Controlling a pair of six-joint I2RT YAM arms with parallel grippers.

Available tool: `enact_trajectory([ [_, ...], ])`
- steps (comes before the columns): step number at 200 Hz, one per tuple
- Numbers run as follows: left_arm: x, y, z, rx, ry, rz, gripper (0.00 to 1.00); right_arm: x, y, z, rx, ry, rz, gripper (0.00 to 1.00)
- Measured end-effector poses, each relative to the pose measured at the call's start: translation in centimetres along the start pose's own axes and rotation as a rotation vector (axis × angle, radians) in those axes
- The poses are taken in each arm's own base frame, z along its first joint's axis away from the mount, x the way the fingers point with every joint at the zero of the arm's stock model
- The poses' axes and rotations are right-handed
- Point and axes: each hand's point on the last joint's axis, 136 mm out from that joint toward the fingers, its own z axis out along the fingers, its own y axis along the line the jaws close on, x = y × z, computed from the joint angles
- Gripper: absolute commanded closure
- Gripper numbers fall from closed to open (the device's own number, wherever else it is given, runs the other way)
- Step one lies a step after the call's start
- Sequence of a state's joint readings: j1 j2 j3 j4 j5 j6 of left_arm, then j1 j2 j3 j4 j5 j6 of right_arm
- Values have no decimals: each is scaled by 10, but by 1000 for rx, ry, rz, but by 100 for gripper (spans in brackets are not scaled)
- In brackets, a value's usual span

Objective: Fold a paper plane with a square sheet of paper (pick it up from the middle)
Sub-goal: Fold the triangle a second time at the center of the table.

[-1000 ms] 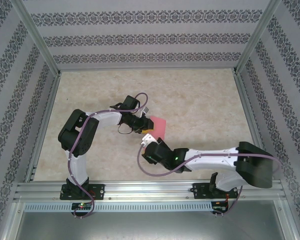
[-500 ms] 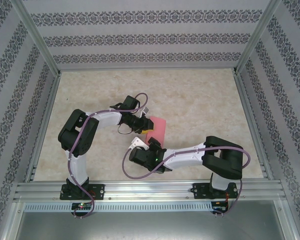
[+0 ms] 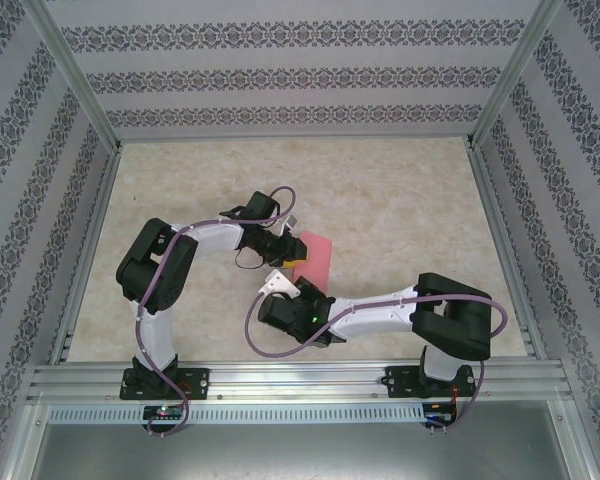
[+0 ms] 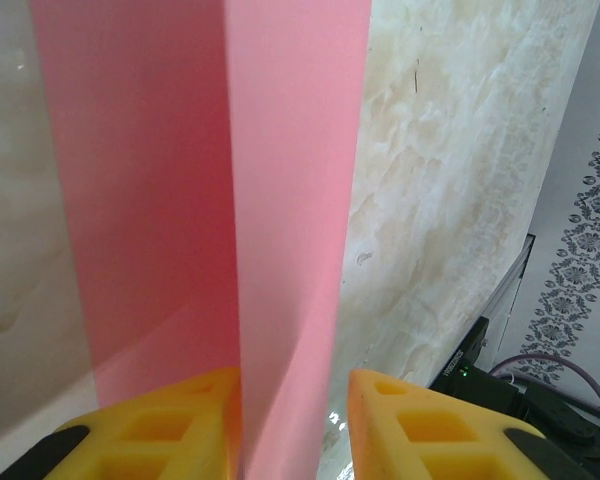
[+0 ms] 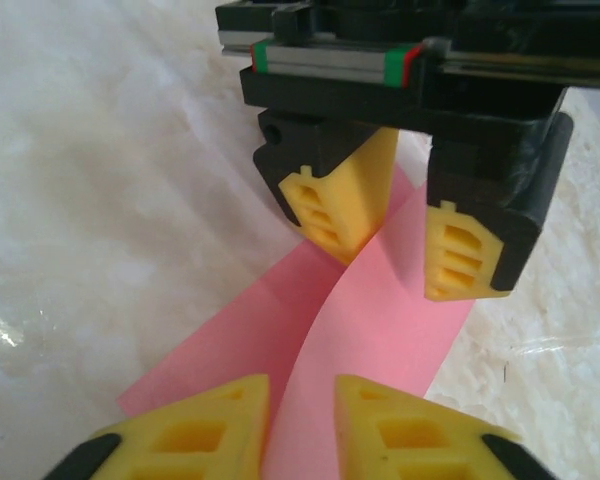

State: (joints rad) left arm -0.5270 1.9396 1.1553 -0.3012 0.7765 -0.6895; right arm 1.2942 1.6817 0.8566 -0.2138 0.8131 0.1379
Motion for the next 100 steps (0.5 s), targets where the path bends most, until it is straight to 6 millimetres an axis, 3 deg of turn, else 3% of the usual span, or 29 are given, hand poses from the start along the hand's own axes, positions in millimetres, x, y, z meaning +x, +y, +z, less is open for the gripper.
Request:
enact_trajectory([
  [13, 0, 0, 0, -2, 2, -2, 65, -1, -1, -1, -3, -4, 16, 92],
  [35, 0, 0, -1, -5, 1, -1, 63, -2, -5, -2, -6, -6, 45, 97],
  [100, -5, 16, -11, -140, -53, -3, 50, 8, -15, 5, -124, 17, 195, 100],
])
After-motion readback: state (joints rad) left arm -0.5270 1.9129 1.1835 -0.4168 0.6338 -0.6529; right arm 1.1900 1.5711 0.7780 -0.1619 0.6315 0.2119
